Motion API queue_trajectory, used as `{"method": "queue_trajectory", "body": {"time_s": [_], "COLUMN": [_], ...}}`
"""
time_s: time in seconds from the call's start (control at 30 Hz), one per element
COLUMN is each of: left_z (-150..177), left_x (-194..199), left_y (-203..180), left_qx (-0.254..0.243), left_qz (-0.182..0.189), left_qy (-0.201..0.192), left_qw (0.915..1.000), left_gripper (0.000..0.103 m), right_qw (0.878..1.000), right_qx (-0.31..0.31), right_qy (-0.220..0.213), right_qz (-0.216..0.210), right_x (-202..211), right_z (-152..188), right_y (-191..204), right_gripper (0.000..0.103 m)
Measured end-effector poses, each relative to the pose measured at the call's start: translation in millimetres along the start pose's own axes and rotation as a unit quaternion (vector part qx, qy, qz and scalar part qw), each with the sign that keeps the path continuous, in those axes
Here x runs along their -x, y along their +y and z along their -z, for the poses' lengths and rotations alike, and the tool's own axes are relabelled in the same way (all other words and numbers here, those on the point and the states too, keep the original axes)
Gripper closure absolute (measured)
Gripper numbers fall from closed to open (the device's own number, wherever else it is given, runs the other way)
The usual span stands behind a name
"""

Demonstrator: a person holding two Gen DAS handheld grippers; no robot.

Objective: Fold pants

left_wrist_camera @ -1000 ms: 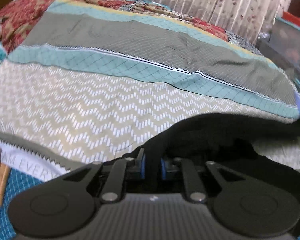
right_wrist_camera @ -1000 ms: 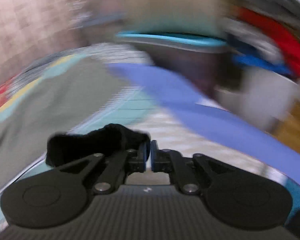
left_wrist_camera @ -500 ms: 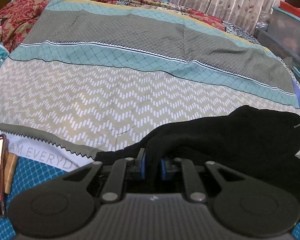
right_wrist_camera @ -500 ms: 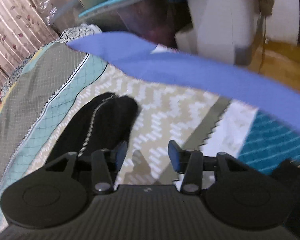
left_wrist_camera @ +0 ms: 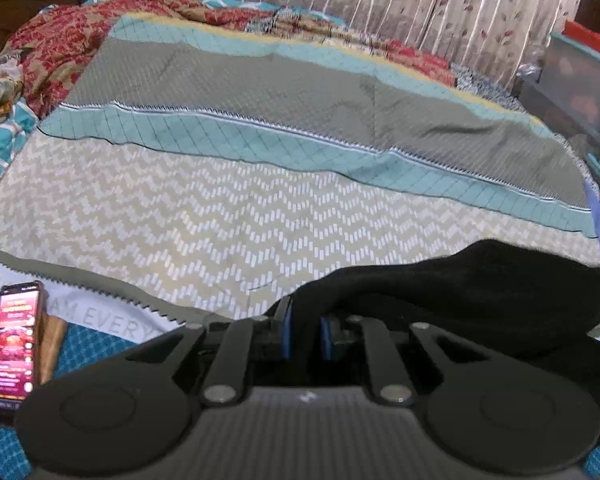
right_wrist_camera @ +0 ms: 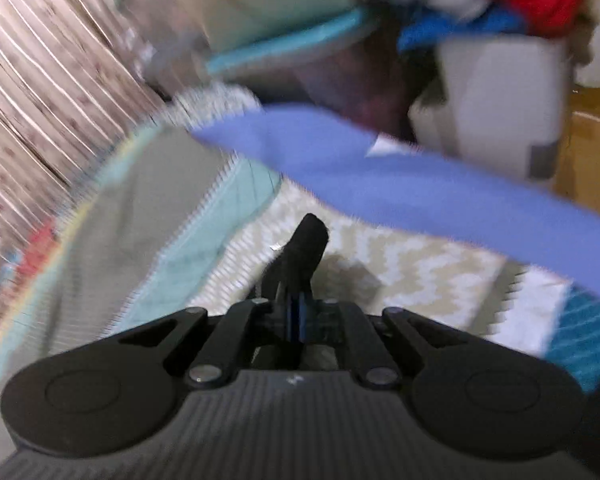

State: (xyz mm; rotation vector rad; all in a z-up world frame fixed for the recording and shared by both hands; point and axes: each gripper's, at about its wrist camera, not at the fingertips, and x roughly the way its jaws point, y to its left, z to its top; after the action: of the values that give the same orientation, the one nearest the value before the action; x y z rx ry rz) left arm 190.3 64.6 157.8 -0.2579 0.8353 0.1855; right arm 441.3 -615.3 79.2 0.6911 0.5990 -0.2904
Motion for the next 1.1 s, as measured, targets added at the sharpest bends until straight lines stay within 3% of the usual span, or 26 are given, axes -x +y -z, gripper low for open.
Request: {"method": "queue_trajectory", "body": {"time_s": [0.17, 0.27, 0.3, 0.37, 0.4, 0.43, 0.5, 0.57, 0.6, 0.63, 0.7, 0.83, 1.0, 1.07, 1.1], "left_z": [26, 53, 61, 80, 88, 96, 103, 102, 100, 98, 96, 95, 96, 97, 98], "left_x": [24, 27, 25, 14, 9, 8, 17, 31, 38, 45, 53, 46, -2, -24, -34], "left_y": [27, 36, 36, 37, 38, 40, 51, 67, 75, 82, 95, 107, 101, 102, 101], "left_qx": [0.009, 0.009, 0.003, -0.007, -0.012, -0.014, 0.004, 0.046, 0.064, 0.081, 0.110, 0.163, 0.165, 0.185, 0.193], "left_qz": [0.011, 0.020, 0.021, 0.024, 0.023, 0.019, 0.031, 0.051, 0.040, 0.022, 0.017, 0.031, 0.035, 0.047, 0.049], "left_qy": [0.010, 0.030, 0.042, 0.078, 0.095, 0.102, 0.096, 0.081, 0.069, 0.050, 0.031, 0.039, 0.082, 0.103, 0.111], "left_qw": [0.9998, 0.9993, 0.9989, 0.9966, 0.9951, 0.9945, 0.9948, 0.9943, 0.9947, 0.9952, 0.9933, 0.9854, 0.9823, 0.9762, 0.9736], "left_gripper": [0.093, 0.092, 0.088, 0.083, 0.082, 0.081, 0.077, 0.059, 0.028, 0.012, 0.012, 0.008, 0.004, 0.004, 0.005], "right_qw": [0.999, 0.998, 0.998, 0.993, 0.989, 0.988, 0.982, 0.981, 0.983, 0.985, 0.987, 0.988, 0.991, 0.993, 0.994], "right_qx": [-0.009, -0.046, -0.053, -0.073, -0.092, -0.115, -0.179, -0.190, -0.181, -0.171, -0.159, -0.153, -0.127, -0.115, -0.096], "right_qy": [-0.036, -0.022, -0.008, 0.027, 0.035, 0.028, -0.003, -0.006, -0.005, -0.005, -0.004, -0.006, -0.024, -0.023, -0.012], "right_qz": [0.004, 0.021, 0.038, 0.094, 0.106, 0.104, 0.065, 0.023, 0.011, 0.009, 0.006, 0.012, 0.033, 0.035, 0.041], "right_x": [102, 130, 131, 124, 122, 123, 138, 141, 141, 141, 134, 117, 108, 108, 104], "right_z": [24, 57, 70, 97, 107, 114, 125, 128, 129, 129, 129, 130, 123, 124, 124], "right_y": [-64, -113, -128, -155, -170, -181, -197, -197, -193, -189, -181, -172, -156, -152, -148], "right_gripper": [0.097, 0.097, 0.096, 0.088, 0.071, 0.055, 0.050, 0.047, 0.044, 0.040, 0.038, 0.030, 0.029, 0.044, 0.071]}}
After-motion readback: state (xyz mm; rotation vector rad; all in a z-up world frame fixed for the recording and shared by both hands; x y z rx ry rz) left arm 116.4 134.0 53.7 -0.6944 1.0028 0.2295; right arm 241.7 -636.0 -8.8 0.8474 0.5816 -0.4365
